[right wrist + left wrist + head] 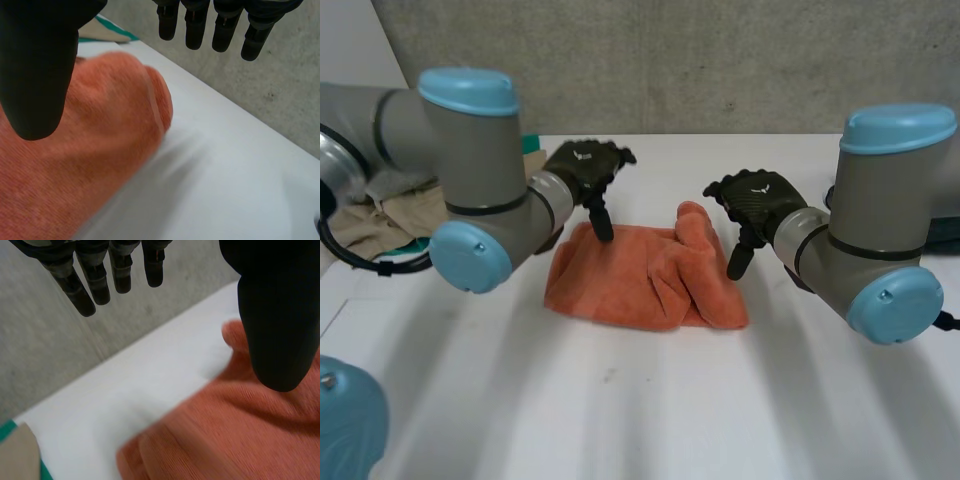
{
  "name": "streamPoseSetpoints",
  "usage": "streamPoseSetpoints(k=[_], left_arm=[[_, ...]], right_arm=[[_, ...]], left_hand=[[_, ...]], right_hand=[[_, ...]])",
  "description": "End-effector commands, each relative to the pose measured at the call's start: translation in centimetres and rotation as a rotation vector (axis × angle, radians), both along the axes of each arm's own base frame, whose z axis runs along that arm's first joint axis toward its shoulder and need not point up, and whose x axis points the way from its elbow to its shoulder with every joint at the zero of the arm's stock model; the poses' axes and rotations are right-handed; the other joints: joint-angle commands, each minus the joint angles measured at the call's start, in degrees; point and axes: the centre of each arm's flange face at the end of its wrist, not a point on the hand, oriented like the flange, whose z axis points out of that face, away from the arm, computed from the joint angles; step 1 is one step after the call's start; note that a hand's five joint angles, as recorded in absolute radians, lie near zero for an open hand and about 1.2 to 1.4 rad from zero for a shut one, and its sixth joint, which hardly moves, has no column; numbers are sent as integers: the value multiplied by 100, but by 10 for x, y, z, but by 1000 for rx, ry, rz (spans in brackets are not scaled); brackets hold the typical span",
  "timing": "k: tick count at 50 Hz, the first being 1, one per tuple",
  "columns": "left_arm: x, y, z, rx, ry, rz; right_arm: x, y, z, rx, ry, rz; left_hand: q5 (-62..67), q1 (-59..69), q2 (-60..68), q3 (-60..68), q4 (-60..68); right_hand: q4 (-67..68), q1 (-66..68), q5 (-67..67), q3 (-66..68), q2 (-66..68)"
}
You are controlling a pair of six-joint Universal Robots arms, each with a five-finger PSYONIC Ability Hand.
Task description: Fold the laundry.
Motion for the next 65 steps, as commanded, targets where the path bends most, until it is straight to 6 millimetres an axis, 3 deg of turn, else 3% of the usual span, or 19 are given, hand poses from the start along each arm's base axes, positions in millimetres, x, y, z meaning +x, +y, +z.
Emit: streamPoseSetpoints(k=[1, 6, 11, 18, 21, 25, 27, 30, 34, 38, 44, 46, 51, 55, 57, 61, 65], left_arm=[[7, -1, 27, -70, 45, 11], [17, -4, 42, -90, 75, 48], [24, -5, 50, -92, 114, 67], [26, -7, 49, -89, 124, 64], [26, -9, 46, -85, 120, 65], [28, -11, 44, -79, 117, 75], [32, -14, 44, -75, 119, 83], [35, -17, 44, -73, 120, 91], [37, -19, 43, -69, 123, 92], [36, -18, 43, -66, 124, 87], [33, -15, 41, -57, 120, 76], [32, -13, 40, -57, 115, 71], [25, -8, 33, -45, 98, 48], [15, 1, 14, -30, 22, -4], [12, 9, -7, 0, -75, -56], [12, 26, -37, 25, -274, -148], [13, 37, -52, 9, -399, -199]], right_arm=[[22, 21, 33, -18, -90, 34], [43, 20, 27, -9, -100, 27], [61, 7, 0, 7, -98, -27], [67, -19, -42, 8, -79, -120], [66, -26, -49, -11, -58, -146], [42, -45, -46, -71, 70, -238], [21, -58, -34, -111, 153, -281], [-5, -75, -36, -130, 257, -269], [-23, -93, -45, -161, 326, -208], [-30, -98, -44, -186, 349, -207], [-28, -88, -17, -224, 328, -195], [-28, -79, -2, -225, 298, -180], [-31, -52, 12, -159, 235, -94], [-38, -28, 8, -59, 207, -44], [-45, -15, 0, 22, 200, -59], [-54, 4, -19, 158, 161, -96], [-57, 8, -35, 202, 87, -136]], left_hand=[[-282, -102, -168, -201, -137], [-282, -102, -168, -201, -137], [-282, -102, -168, -201, -137], [-282, -102, -168, -201, -137], [-282, -102, -168, -201, -137], [-282, -102, -168, -201, -137], [-282, -102, -168, -201, -137], [-282, -102, -168, -201, -137], [-282, -102, -168, -201, -137], [-282, -102, -168, -201, -137], [-282, -102, -168, -201, -137], [-282, -102, -168, -201, -137], [-282, -102, -168, -201, -137], [-264, -85, -151, -183, -119], [1144, 1323, 1257, 1224, 1288], [2006, 2186, 2119, 2087, 2151], [3234, 3414, 3348, 3315, 3379]], right_hand=[[-208, -284, -276, -187, -188], [-208, -284, -276, -187, -188], [-208, -284, -276, -187, -188], [-208, -284, -276, -187, -188], [-208, -284, -276, -187, -188], [-208, -284, -276, -187, -188], [-208, -284, -276, -187, -188], [-208, -284, -276, -187, -188], [-208, -284, -276, -187, -188], [-208, -284, -276, -187, -188], [-208, -284, -276, -187, -188], [-208, -284, -276, -187, -188], [-208, -284, -276, -187, -188], [-208, -284, -276, -187, -188], [124, 48, 55, 145, 143], [599, 523, 530, 620, 618], [1587, 1511, 1518, 1608, 1606]])
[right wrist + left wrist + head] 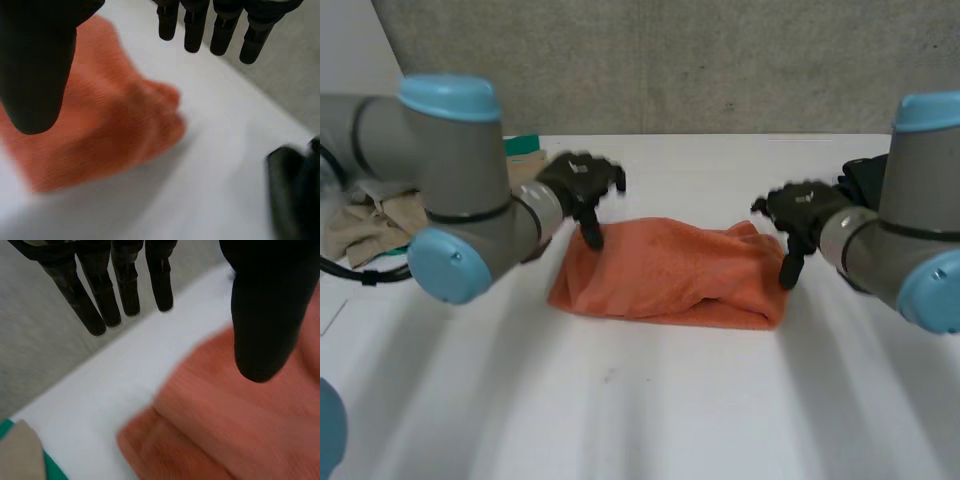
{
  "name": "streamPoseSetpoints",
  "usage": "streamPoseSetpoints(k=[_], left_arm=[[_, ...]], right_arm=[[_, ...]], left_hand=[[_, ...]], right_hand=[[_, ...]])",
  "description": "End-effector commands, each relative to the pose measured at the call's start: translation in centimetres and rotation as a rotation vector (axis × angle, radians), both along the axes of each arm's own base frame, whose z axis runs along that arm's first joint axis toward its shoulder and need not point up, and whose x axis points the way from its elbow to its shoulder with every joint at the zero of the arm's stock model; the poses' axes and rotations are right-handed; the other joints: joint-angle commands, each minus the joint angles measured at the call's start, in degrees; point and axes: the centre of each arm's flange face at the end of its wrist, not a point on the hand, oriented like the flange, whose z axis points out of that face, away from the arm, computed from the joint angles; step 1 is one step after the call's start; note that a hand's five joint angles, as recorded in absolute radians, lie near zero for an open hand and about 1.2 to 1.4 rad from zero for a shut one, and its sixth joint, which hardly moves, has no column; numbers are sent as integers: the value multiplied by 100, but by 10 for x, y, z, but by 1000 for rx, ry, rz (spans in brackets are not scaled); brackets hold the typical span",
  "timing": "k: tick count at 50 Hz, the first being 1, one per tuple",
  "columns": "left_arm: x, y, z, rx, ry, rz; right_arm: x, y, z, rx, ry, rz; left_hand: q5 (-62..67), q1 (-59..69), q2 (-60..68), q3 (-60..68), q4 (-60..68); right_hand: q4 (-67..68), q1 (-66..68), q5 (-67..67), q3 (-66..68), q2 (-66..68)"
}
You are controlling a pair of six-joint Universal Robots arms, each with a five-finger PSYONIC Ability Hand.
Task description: Fold the laundry.
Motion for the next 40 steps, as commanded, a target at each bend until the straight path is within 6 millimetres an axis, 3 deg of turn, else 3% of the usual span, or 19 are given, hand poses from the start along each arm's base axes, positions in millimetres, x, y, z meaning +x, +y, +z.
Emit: streamPoseSetpoints(k=[1, 11, 19, 23, 24, 27, 35, 40], left_arm=[[1, 23, -37, -7, -263, -121], [-1, 27, -58, -30, -320, -104], [-3, 25, -63, -63, -343, -87], [-1, 19, -62, -90, -341, -50], [0, 16, -61, -98, -341, -36], [0, 14, -60, -107, -342, -23], [5, 11, -47, -134, -329, 15], [10, 8, -36, -146, -316, 31]], right_arm=[[-9, 16, -32, 124, -112, -89], [-2, 15, -62, 148, -197, -122], [3, 7, -80, 77, -180, -150], [1, 2, -85, 28, -154, -178], [0, 0, -85, 10, -142, -182], [-4, -1, -85, -10, -123, -192], [-28, 0, -65, -52, -78, -220], [-60, -6, -61, -44, -41, -224]], left_hand=[[1834, 1742, 1816, 1852, 1831], [2272, 2180, 2254, 2290, 2269], [2878, 2786, 2860, 2896, 2875], [3683, 3591, 3665, 3701, 3680], [4335, 4243, 4317, 4353, 4332], [4645, 4552, 4627, 4663, 4641], [4006, 3914, 3988, 4024, 4003], [3435, 3342, 3417, 3453, 3431]], right_hand=[[1528, 1628, 1490, 1524, 1532], [2319, 2420, 2282, 2316, 2323], [2789, 2890, 2752, 2786, 2794], [4383, 4484, 4346, 4380, 4388], [6254, 6354, 6216, 6251, 6258], [6578, 6678, 6540, 6574, 6582], [6578, 6678, 6540, 6574, 6582], [6578, 6678, 6540, 6574, 6582]])
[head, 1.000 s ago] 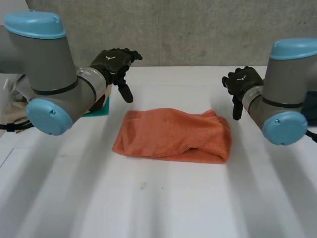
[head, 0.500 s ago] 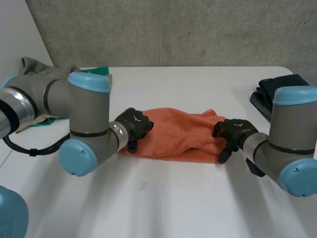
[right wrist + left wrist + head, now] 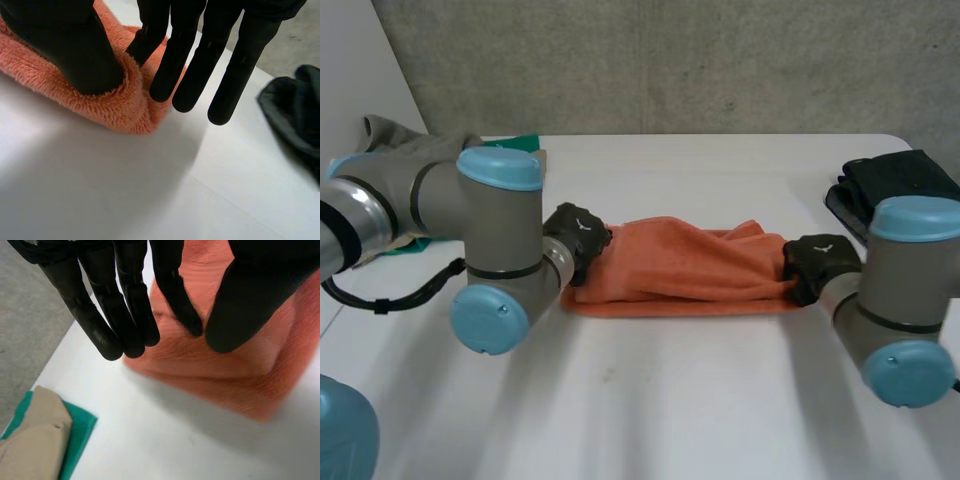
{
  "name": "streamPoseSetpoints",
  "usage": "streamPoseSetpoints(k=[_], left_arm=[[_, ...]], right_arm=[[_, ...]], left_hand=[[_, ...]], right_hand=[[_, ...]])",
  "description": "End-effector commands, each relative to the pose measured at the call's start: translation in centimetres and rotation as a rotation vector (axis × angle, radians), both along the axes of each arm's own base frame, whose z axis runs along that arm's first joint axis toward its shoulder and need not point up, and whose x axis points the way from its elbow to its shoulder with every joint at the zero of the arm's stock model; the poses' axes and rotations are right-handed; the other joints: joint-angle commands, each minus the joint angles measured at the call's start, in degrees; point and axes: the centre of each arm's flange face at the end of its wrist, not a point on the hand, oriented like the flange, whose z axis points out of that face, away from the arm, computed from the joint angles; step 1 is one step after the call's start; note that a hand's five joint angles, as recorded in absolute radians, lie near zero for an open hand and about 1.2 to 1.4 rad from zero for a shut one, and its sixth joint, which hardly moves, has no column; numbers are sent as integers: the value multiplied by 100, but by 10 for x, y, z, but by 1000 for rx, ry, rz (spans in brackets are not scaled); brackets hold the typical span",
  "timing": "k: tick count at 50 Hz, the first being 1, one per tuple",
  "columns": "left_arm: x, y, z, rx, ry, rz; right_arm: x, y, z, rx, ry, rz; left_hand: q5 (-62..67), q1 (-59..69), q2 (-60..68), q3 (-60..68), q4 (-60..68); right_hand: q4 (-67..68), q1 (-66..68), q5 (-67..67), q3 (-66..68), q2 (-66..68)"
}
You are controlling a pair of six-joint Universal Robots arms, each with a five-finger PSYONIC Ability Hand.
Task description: Fold the laundry.
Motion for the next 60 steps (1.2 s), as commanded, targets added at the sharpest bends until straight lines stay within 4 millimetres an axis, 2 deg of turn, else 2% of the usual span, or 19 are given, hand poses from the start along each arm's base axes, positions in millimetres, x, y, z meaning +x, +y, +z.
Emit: streamPoseSetpoints(k=[1, 11, 16, 19, 24, 28, 30, 33, 35, 36, 37, 38, 39, 43, 44, 48, 50, 55, 60], left_arm=[[7, -3, 15, -21, 20, 17], [15, 6, 34, -27, 28, 28], [26, 4, 52, -44, 68, 58], [30, 4, 64, -54, 103, 66], [32, 4, 72, -57, 137, 69], [33, 6, 74, -48, 152, 77], [34, 9, 75, -39, 164, 85], [36, 12, 77, -31, 179, 92], [38, 12, 79, -33, 192, 95], [38, 13, 80, -33, 194, 94], [37, 13, 81, -35, 199, 89], [37, 13, 82, -36, 200, 87], [37, 13, 82, -36, 204, 88], [33, 11, 90, -63, 229, 85], [30, 10, 97, -82, 251, 83], [18, 13, 119, -118, 332, 69], [11, 18, 127, -127, 370, 58], [-18, 37, 147, -141, 480, -17], [-48, 46, 141, -114, 531, -77]], right_arm=[[-41, -5, 9, 11, 48, -7], [-66, -2, 13, 14, 125, 90], [-78, -12, 23, -49, 262, 79], [-74, -18, 40, -140, 344, 90], [-11, -2, 63, -350, 385, 282], [47, 35, 69, -494, 356, 490], [81, 68, 53, -526, 327, 660], [112, 112, 25, -544, 297, 887], [120, 127, 8, -536, 310, 968], [120, 128, 3, -526, 331, 964], [119, 124, 0, -513, 372, 926], [118, 121, 1, -504, 393, 891], [117, 117, 3, -498, 404, 859], [107, 103, 21, -431, 342, 706], [104, 100, 45, -419, 226, 655], [87, 95, 105, -356, -134, 516], [77, 89, 123, -323, -261, 455], [47, 52, 128, -171, -394, 290], [34, 24, 118, -79, -338, 228]], left_hand=[[61, 10, 124, 124, 137], [-3939, -3989, -3876, -3876, -3862], [-4464, -4515, -4402, -4402, -4388], [-4599, -4650, -4537, -4537, -4523], [-4700, -4751, -4638, -4638, -4624], [-4717, -4768, -4655, -4655, -4641], [-4751, -4801, -4688, -4688, -4674], [-4818, -4869, -4755, -4755, -4742], [-5036, -5086, -4973, -4973, -4960], [-5108, -5159, -5046, -5046, -5032], [-5108, -5159, -5046, -5046, -5032], [-5108, -5159, -5046, -5046, -5032], [-5108, -5159, -5046, -5046, -5032], [-5108, -5159, -5046, -5046, -5032], [-5108, -5159, -5046, -5046, -5032], [-5108, -5159, -5046, -5046, -5032], [-5108, -5159, -5046, -5046, -5032], [-5108, -5159, -5046, -5046, -5032], [-5108, -5159, -5046, -5046, -5032]], right_hand=[[1175, 1878, 1406, 1243, 1329], [1175, 1878, 1406, 1243, 1329], [1175, 1878, 1406, 1243, 1329], [1175, 1878, 1406, 1243, 1329], [1175, 1878, 1406, 1243, 1329], [1175, 1878, 1406, 1243, 1329], [1175, 1878, 1406, 1243, 1329], [1175, 1878, 1406, 1243, 1329], [1175, 1878, 1406, 1243, 1329], [1175, 1878, 1406, 1243, 1329], [-1075, -373, -844, -1007, -921], [-4279, -3576, -4048, -4210, -4124], [-5825, -5122, -5594, -5757, -5671], [-5825, -5122, -5594, -5757, -5671], [-5825, -5122, -5594, -5757, -5671], [-5825, -5122, -5594, -5757, -5671], [-5825, -5122, -5594, -5757, -5671], [-5825, -5122, -5594, -5757, -5671], [-5825, -5122, -5594, -5757, -5671]])
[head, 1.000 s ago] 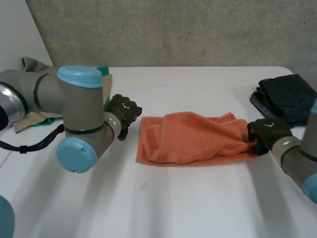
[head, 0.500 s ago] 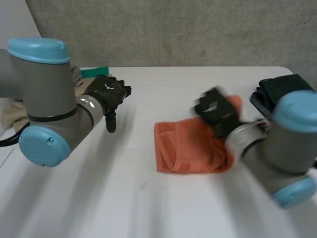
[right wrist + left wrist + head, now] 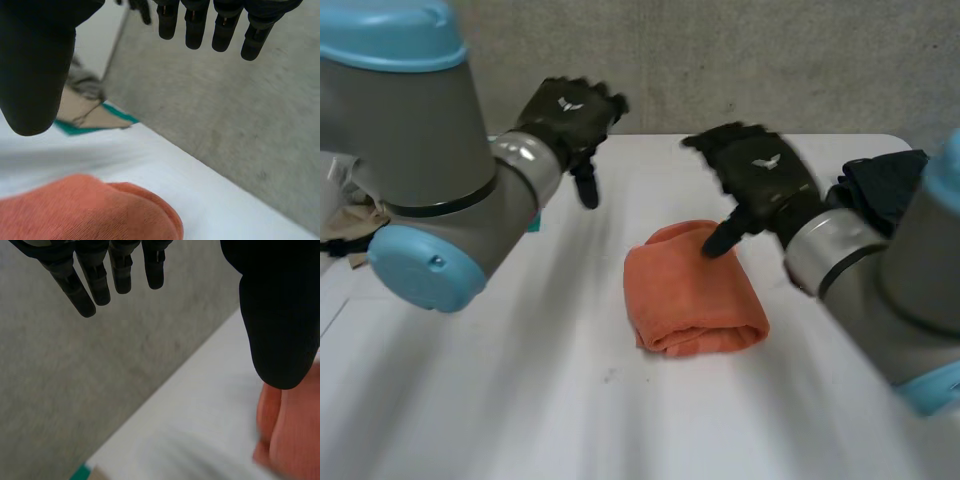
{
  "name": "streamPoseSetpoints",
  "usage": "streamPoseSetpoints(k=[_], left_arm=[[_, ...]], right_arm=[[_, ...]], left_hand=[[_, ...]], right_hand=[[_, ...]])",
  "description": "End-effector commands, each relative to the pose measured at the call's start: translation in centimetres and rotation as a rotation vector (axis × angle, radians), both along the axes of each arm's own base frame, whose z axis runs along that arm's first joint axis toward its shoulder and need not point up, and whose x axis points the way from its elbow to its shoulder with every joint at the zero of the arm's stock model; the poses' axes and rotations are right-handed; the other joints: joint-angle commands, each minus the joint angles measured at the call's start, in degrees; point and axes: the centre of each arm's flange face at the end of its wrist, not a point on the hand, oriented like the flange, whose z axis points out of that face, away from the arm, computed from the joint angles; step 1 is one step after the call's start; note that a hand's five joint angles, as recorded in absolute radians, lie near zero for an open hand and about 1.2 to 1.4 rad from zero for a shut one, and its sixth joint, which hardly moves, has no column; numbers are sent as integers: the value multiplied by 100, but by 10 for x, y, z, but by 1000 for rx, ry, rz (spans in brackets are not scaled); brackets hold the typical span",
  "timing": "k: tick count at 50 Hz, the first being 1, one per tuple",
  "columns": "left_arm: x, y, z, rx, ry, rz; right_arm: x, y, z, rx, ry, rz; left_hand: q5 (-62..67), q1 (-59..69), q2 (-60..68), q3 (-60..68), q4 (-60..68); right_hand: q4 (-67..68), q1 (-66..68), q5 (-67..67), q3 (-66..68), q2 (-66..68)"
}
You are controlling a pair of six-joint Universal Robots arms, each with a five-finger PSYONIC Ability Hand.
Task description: Fold the laundry.
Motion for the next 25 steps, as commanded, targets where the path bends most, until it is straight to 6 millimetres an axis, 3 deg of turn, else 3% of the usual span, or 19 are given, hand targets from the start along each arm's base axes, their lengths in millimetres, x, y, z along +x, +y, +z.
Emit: streamPoseSetpoints(k=[1, 6, 11, 15, 19, 25], left_arm=[[-47, 19, -3, 15, 94, -107], [-66, 27, -40, 147, 82, -97], [-81, 43, -96, 300, 19, -62], [-78, 44, -127, 338, -42, 30], [-70, 39, -152, 345, -108, 132], [-63, 44, -167, 372, -217, 139]], right_arm=[[-27, -47, -11, 183, 31, -106], [-27, -66, -33, 312, 76, -103], [-18, -75, -64, 442, 114, -33], [-14, -77, -88, 490, 154, -6], [-12, -76, -107, 497, 210, 16], [-13, -78, -123, 456, 291, 30]], left_hand=[[-316, -219, -194, -225, -172], [-316, -219, -194, -225, -172], [-316, -219, -194, -225, -172], [-316, -219, -194, -225, -172], [-316, -219, -194, -225, -172], [-316, -219, -194, -225, -172]], right_hand=[[-210, -262, -275, -193, -184], [-210, -262, -275, -193, -184], [-210, -262, -275, -193, -184], [-210, -262, -275, -193, -184], [-210, -262, -275, -193, -184], [-210, -262, -275, -193, -184]])
